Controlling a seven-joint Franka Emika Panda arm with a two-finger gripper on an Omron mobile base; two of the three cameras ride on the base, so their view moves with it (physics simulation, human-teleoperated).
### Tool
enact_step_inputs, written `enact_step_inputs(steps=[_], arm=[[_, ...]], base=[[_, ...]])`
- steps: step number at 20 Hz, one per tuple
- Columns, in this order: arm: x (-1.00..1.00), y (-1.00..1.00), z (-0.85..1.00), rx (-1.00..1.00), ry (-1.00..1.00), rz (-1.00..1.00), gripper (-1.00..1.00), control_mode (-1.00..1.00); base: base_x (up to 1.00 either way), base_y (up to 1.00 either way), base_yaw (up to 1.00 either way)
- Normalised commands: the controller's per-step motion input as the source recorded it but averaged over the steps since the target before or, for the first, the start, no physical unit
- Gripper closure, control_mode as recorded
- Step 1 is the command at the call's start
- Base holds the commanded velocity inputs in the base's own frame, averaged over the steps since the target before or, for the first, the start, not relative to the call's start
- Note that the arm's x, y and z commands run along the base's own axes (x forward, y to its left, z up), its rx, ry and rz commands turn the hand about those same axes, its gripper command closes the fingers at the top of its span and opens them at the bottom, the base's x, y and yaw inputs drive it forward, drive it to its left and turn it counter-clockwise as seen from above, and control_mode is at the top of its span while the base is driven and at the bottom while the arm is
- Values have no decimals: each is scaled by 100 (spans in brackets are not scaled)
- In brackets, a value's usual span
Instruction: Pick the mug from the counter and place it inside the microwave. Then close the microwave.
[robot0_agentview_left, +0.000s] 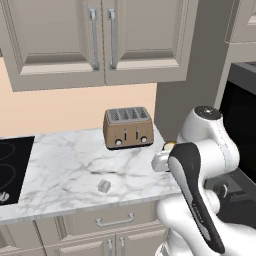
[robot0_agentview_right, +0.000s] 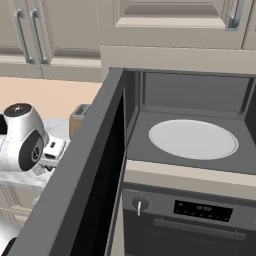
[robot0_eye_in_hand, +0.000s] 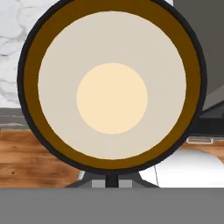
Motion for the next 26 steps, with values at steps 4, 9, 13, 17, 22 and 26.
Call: enact_step_inputs(steps=[4,9,13,17,22,26], arm=[[-50,0,58,5,0,0,100,-100],[-61,-3,45,3,0,0,100,-100],[-48,-13,15,0,0,0,100,-100],[-5,-22,4,0,0,0,100,-100],[0,-17,5,0,0,-3,100,-100],[0,0,0,0,0,-3,100,-100]], base=[[0,0,0],[0,0,0],[0,0,0],[0,0,0],[0,0,0],[0,0,0]])
